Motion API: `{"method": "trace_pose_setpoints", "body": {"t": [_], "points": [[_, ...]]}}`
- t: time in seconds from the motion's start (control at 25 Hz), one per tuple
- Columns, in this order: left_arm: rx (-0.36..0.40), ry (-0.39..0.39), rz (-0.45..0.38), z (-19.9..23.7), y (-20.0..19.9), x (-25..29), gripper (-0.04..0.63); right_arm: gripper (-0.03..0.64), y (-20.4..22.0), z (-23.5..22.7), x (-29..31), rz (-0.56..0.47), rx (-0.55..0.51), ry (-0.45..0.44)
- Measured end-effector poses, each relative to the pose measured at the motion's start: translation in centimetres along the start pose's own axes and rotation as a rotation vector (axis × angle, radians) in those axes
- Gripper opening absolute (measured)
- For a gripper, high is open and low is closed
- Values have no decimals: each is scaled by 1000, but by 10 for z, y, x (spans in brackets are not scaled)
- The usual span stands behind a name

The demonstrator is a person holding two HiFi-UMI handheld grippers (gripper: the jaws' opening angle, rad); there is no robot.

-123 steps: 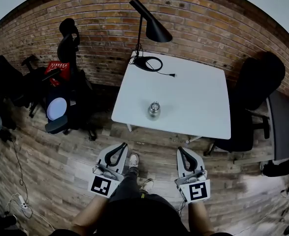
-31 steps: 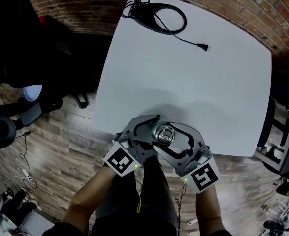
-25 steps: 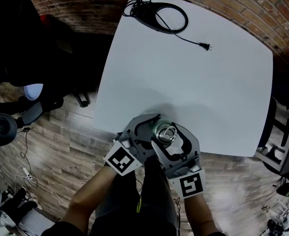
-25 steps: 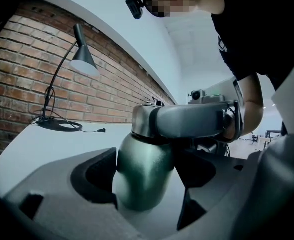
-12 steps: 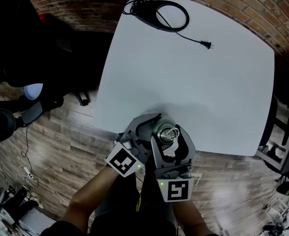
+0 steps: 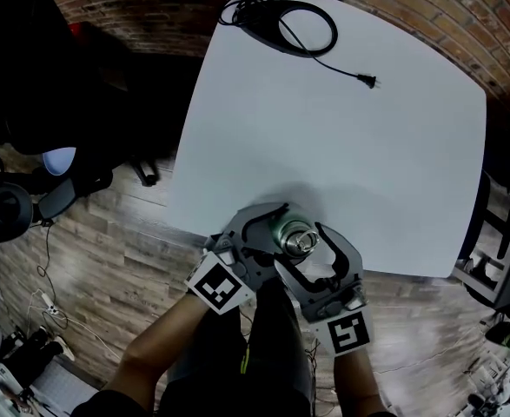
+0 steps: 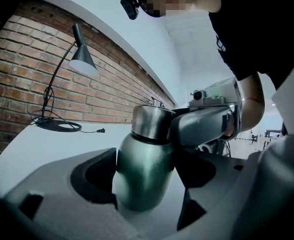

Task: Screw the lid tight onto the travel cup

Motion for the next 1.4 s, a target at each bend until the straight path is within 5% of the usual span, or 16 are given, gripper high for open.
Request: {"method": "trace_pose_setpoints", "body": {"t": [0.28,0.52,0.72,0.88,1.08,1.4], "points": [[-9,13,12,0,3,-1,347,299,-18,-14,5,13,-107,-335],[-35,19,31,-3,9,-1,347,298,-21,-3,16,40,-181,-410],[6,11,7,1,0,-1,347,268,-22,-4,17,-10,-136,-257],[-33,2,31,-3,9,-3,347,270,-22,-3,15,-83,-62,-16],[15,-13,3,0,0,-2,345,270,-22,-3,14,-156,33,291],[9,-35,-3,0,0,-2,345,269,-20,-4,13,-150,65,331]]}}
Point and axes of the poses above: the fingertips, and each gripper's own axes: x forward along the fingers, z to its left, y out of its underside, the point moved 3 cm from there along -x, backward along the fingers, and after that the axes turned 5 degrees about z, right-handed, at the moved point
